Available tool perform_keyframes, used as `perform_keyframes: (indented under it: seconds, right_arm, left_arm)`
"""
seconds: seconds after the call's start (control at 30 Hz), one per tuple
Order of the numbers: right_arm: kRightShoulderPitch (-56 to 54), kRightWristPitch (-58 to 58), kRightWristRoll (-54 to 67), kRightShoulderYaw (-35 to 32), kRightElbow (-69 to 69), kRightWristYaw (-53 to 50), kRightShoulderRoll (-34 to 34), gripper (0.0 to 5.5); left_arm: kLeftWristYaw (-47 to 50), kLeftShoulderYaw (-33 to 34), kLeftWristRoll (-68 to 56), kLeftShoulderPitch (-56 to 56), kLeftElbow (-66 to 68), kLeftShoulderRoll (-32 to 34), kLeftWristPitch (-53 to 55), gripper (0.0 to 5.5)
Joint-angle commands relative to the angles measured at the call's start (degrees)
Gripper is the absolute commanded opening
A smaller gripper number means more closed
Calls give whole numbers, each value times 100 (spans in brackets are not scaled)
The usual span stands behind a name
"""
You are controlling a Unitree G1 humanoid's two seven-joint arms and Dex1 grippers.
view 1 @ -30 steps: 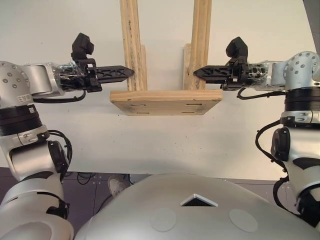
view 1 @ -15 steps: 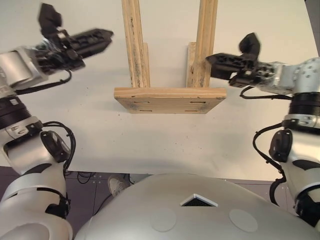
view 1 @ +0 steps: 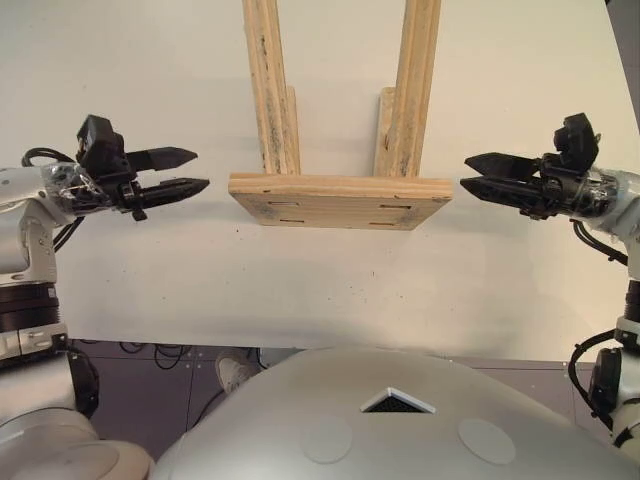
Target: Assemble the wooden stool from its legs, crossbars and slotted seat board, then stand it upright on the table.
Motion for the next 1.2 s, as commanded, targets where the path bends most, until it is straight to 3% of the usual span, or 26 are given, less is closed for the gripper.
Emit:
perform_keyframes:
  seconds: [0.03,0.4,0.6,0.73,0.8,0.9,1.03,1.2]
  right_arm:
    - [299,-499,-376,487,-371,38,-212,307]
    - [-275,-1156,-876,1171,-12,-372,187,307]
    - [-333,-1236,-938,1506,72,-382,290,209]
    - [-507,-1187,-909,1584,205,-357,343,194]
    - [-610,-990,-742,1536,265,-337,351,194]
    - [-830,-195,-347,1515,232,-196,222,194]
    - [-1261,1527,763,1209,-168,-27,46,193]
    - [-1920,3705,2484,306,-481,-369,112,181]
  left_arm:
    - [-392,-257,80,178,-216,307,-56,256]
    - [6,-680,8,186,-766,-254,-179,256]
    - [318,-840,59,-69,-591,-633,-352,256]
    - [376,-929,10,-92,-574,-783,-291,256]
    - [382,-963,-55,-84,-575,-783,-90,229]
    - [711,-726,-875,-207,-839,-726,1462,186]
    - [1238,-146,-2205,-619,-1390,-568,3540,185]
    - [3039,1155,-3200,-1823,-1258,-1009,6688,185]
